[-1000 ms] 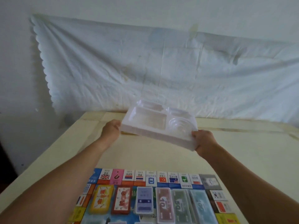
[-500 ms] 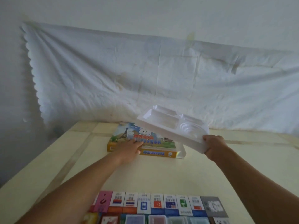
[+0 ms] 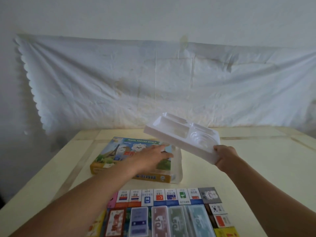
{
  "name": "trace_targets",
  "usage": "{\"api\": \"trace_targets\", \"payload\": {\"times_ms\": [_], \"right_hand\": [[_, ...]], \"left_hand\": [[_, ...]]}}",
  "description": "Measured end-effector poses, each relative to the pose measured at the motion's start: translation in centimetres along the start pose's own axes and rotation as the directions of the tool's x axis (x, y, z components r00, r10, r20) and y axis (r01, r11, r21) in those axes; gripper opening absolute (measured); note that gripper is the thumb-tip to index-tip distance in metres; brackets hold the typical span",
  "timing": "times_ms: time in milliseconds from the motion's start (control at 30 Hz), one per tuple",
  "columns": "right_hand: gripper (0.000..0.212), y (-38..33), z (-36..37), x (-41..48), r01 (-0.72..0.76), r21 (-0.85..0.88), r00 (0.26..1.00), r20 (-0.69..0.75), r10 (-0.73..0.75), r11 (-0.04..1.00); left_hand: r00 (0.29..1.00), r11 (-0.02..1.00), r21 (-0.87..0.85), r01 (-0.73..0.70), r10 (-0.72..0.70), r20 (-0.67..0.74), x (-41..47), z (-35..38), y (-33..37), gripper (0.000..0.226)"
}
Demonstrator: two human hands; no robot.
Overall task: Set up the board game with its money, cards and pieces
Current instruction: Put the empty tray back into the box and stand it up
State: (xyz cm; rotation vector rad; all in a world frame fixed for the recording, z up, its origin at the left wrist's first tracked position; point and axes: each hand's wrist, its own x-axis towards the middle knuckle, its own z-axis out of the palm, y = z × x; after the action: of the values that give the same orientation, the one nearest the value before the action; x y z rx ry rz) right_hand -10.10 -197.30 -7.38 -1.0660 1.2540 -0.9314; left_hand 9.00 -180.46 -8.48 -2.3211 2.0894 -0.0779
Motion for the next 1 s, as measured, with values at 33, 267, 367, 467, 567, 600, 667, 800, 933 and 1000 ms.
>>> {"api": "trace_targets", "payload": {"times_ms": [33,267,367,467,567,600,667,800,933,1000], "right_hand": [[0.036,0.2,-0.3,0.3,-0.001,-0.001,1.000,-0.008,0.001,1.000],[0.033,0.6,-2.6,2.4,-0.029,0.069,0.999,-0.024,0.031,0.997],[0.027,-0.2,-3.1,2.3,-0.020,0.114,1.000,-0.015,0.021,0.993],[0.008,-2.3,-3.0,1.8,0.012,0.152,0.999,0.033,-0.017,0.988],[0.005,-5.5,-2.7,0.8,0.065,0.160,0.995,0.064,-0.076,0.985],[0.009,-6.6,-2.5,0.4,0.089,0.166,0.993,0.066,-0.101,0.982],[0.015,-9.2,-2.0,-0.9,0.131,0.177,0.985,0.089,-0.148,0.976],[0.008,-13.3,-0.6,-3.1,0.221,0.174,0.961,0.129,-0.245,0.960],[0.019,-15.8,1.0,-5.8,0.302,0.130,0.945,0.091,-0.315,0.944],[0.009,-16.3,1.5,-6.3,0.360,0.099,0.927,0.078,-0.368,0.928]], "left_hand": [[0.998,0.995,0.090,-0.040,0.037,0.042,1.4,0.1,0.9,0.061],[0.981,0.807,0.568,-0.161,0.068,0.181,6.1,-1.0,1.0,0.032],[0.987,0.777,0.613,-0.141,0.161,0.024,6.2,-3.0,-1.4,0.027],[0.983,0.812,0.581,-0.047,0.142,-0.120,5.1,-7.1,-3.5,0.029],[0.970,0.820,0.568,0.065,0.081,-0.229,3.3,-11.3,-4.8,0.031],[0.965,0.820,0.566,0.091,0.068,-0.253,2.6,-12.3,-4.9,0.032],[0.954,0.834,0.537,0.126,0.047,-0.296,1.1,-13.9,-5.1,0.033],[0.923,0.883,0.444,0.154,0.032,-0.383,-1.3,-15.3,-5.0,0.032],[0.898,0.979,0.173,0.106,-0.019,-0.441,-3.3,-15.2,-5.8,0.022],[0.890,0.996,0.067,0.054,-0.018,-0.456,-4.0,-14.6,-6.0,0.018]]}}
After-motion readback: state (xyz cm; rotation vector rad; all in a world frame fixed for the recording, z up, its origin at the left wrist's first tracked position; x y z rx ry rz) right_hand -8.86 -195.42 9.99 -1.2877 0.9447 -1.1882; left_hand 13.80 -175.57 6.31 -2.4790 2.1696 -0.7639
